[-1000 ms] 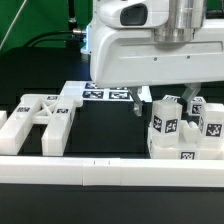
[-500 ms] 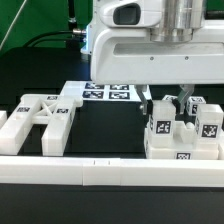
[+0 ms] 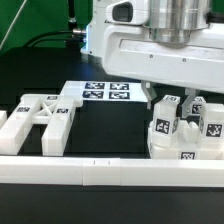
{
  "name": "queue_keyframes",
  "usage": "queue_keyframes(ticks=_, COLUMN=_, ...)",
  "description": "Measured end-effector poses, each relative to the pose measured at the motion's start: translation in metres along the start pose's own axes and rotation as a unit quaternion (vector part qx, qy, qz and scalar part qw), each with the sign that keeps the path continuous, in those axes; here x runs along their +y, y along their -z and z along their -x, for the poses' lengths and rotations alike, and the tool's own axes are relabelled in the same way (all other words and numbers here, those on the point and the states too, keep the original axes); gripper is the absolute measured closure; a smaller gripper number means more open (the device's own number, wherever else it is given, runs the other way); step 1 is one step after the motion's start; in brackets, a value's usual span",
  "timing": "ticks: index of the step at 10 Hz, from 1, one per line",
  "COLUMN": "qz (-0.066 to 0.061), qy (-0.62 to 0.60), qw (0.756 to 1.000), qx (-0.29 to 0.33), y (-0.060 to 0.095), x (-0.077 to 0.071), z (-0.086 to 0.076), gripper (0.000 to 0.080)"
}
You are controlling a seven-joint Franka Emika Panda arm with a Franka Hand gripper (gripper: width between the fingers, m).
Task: Assemble chair
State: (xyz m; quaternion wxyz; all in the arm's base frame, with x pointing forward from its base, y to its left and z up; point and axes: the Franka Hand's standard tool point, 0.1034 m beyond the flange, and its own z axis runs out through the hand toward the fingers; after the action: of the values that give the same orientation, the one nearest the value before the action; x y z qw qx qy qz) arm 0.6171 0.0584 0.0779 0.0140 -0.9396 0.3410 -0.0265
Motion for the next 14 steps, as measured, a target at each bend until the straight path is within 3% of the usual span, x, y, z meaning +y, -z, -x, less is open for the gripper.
queue_keyframes(ticks=4, qz=-0.002, qy=-0.191, qw=0.982, qx=-0.001, y=-0.0006, x=-0.0015, z=-0.0014, gripper=0.0511)
queue_keyframes(ticks=6, qz=-0.003, qy=-0.195, qw=0.981, qx=-0.002, y=-0.0008, x=-0.0015, z=-0.0013, gripper=0.0502)
queue_keyframes(ticks=7, qz=-0.003, qy=-0.174, qw=0.985, qx=-0.002, y=-0.0008, x=-0.0014, z=-0.0013, gripper=0.0279)
queue_keyframes(ticks=8, qz=0.003, qy=-0.134, qw=0.991, qx=-0.008, y=0.0012, x=-0.0016, z=0.0003, gripper=0.0191)
queue_keyframes(ticks=10, qz=0.004, qy=-0.001, qw=1.0, qx=-0.01, y=0.0047, x=-0.0036, z=-0.0018, gripper=0.0157)
queue_keyframes(ticks=14, qz=0.004, qy=0.171, qw=0.985, qx=-0.009, y=0.0045, x=-0.0006, z=-0.0051, gripper=0.015)
